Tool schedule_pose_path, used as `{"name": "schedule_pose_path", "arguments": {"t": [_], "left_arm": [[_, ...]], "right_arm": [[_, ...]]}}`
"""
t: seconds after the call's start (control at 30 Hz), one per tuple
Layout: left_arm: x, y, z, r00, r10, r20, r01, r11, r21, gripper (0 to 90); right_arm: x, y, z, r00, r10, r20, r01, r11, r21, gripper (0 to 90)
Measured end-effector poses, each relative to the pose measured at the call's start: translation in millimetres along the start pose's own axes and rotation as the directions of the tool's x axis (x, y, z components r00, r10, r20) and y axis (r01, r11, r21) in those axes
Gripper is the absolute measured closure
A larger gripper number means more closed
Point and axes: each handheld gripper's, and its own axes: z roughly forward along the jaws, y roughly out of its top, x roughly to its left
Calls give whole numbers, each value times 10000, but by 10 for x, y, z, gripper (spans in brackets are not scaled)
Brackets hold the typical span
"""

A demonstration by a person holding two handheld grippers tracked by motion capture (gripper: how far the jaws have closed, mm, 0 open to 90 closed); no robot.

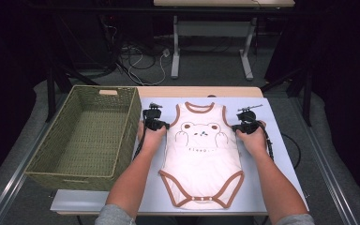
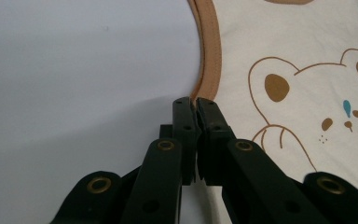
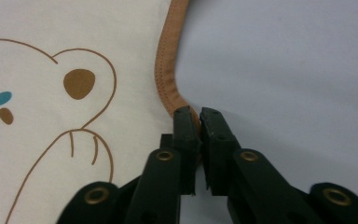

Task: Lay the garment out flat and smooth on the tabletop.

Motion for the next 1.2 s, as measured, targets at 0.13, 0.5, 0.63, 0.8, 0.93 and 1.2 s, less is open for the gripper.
{"name": "schedule_pose_path", "arguments": {"t": [0.13, 0.5, 0.63, 0.8, 0.93, 1.2], "left_arm": [[-7, -4, 11, 9999, -113, 7, 113, 9999, -46, 873], [0, -2, -1, 9998, -138, 116, 139, 9999, -70, 873], [0, -2, -10, 9999, -73, 118, 74, 9999, -82, 873], [-9, 3, -22, 9999, -33, 108, 36, 9998, -210, 873], [-20, 10, -47, 9999, 22, 166, -16, 9993, -380, 874], [-74, 16, -104, 9995, 169, 264, -149, 9974, -709, 875]], "right_arm": [[2, 0, 2, 10000, -9, 32, 9, 10000, -27, 889], [16, 19, -51, 9999, 140, -97, -144, 9992, -369, 894], [5, 26, -83, 9997, 195, -167, -203, 9985, -510, 894], [-9, 38, -137, 9995, 186, -270, -206, 9972, -722, 894], [-1, 55, -188, 9994, 18, -344, -54, 9944, -1051, 894], [38, 67, -281, 9990, -69, -440, 11, 9914, -1307, 894]]}}
